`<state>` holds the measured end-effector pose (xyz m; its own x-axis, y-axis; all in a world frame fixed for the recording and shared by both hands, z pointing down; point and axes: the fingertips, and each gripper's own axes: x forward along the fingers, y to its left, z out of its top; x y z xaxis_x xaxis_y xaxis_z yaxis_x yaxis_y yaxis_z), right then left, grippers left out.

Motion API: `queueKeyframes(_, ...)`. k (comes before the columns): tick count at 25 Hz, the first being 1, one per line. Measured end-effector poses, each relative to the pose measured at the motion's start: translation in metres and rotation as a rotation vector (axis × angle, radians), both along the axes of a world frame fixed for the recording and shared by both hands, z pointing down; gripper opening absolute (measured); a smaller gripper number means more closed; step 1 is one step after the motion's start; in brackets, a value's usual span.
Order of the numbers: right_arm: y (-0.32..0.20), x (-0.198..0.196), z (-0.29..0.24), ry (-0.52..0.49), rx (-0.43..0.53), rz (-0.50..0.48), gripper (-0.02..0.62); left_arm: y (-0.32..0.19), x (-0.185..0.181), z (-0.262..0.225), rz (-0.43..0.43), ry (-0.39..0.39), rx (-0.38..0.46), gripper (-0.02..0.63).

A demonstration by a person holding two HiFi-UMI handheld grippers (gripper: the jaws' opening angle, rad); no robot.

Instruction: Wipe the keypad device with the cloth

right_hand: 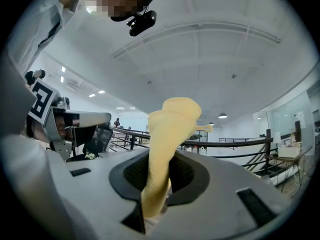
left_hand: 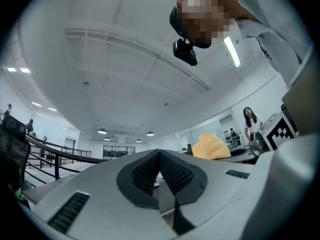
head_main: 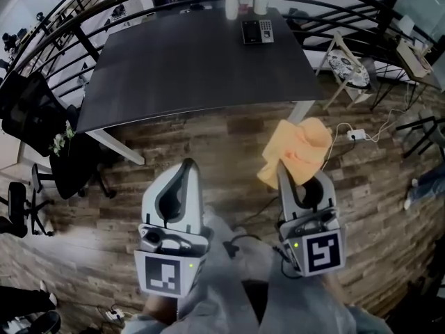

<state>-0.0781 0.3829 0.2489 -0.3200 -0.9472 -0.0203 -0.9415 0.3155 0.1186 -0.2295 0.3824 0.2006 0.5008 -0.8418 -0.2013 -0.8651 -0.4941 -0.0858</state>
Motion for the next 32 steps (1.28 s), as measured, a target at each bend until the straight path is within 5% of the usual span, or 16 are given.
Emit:
queueKeyframes(13, -0.015, 0.012, 0.008, 0.0, -0.015, 0.024, 0.069, -0.021, 0.011, 0.009, 0.018, 0.001, -0.02, 0.012)
queueKeyframes(32, -0.138, 0.041, 0.011, 0.017, -0.065, 0.115, 0.069, -0.161, 0.045, 0.002, 0.123, 0.024, -0.031, 0.012)
